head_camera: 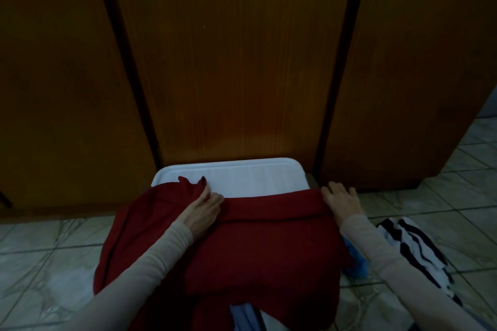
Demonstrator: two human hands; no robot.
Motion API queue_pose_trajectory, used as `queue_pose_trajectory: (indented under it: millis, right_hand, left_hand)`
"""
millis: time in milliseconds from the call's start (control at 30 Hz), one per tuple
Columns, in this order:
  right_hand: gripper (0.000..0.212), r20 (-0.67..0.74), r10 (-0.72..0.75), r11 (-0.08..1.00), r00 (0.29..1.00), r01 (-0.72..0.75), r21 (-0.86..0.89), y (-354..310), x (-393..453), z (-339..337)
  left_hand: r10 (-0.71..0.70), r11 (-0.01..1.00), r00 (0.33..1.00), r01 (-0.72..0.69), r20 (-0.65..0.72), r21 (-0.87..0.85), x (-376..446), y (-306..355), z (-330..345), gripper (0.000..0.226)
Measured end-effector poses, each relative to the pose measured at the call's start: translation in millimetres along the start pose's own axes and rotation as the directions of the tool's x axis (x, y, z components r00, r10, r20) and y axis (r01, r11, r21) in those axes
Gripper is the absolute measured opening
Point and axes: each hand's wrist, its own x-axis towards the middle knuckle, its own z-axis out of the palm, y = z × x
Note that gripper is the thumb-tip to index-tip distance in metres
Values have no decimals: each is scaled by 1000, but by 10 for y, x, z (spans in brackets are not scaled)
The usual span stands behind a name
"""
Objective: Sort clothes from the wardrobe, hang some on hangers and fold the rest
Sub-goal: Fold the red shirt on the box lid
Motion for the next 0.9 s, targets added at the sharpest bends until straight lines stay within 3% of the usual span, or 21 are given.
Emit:
queue_pose_trajectory:
  millis: [67, 100, 167, 233, 333, 400, 467, 600, 733, 833, 900]
  right_hand:
    - [34, -31, -46, 998, 998, 47, 44, 18, -25, -2]
    - [33, -80, -79, 992, 994, 86, 87, 23, -39, 4]
    - [28, -202, -120, 951, 972, 171, 256, -9, -63, 25]
    - [17, -231, -76, 882, 970, 173, 437, -106, -106, -15]
    - [37, -105, -30, 888, 994, 74, 453, -266, -132, 16]
    - [54, 33, -1, 941, 999, -11, 338, -344, -136, 74]
    - [60, 117, 39, 963, 992, -68, 259, -394, -146, 130]
    - [67, 224, 152, 911, 963, -224, 345, -421, -175, 151]
    - [69, 238, 228, 860, 944, -310, 406, -393, -159, 131]
    - [62, 225, 285, 712, 932, -363, 601, -301, -81, 113]
    - [56, 275, 322, 471, 906, -405, 784, -175, 9, 96]
  left_hand:
    - [166, 985, 979, -171, -121, -32, -67, -45, -87, 31]
    - [177, 977, 971, -193, -163, -90, -99, -47, -96, 38]
    - [194, 959, 972, -216, -129, -182, -121, -25, -133, 39]
    - [176, 949, 979, -195, -100, -247, -78, 40, -194, 38]
    - [117, 962, 991, -131, -71, -238, -24, 157, -339, 40]
    - [54, 958, 990, -13, 134, -288, 27, 248, -389, 41]
    - [25, 970, 986, 16, 166, -244, 48, 321, -464, 37]
    - [-60, 976, 987, 90, 152, -200, 61, 385, -438, 36]
    - [-139, 936, 965, 201, 224, -288, 66, 428, -384, 43]
    - [-145, 925, 960, 218, 240, -311, 95, 444, -391, 45]
    - [-133, 938, 957, 206, 256, -281, 102, 445, -402, 45]
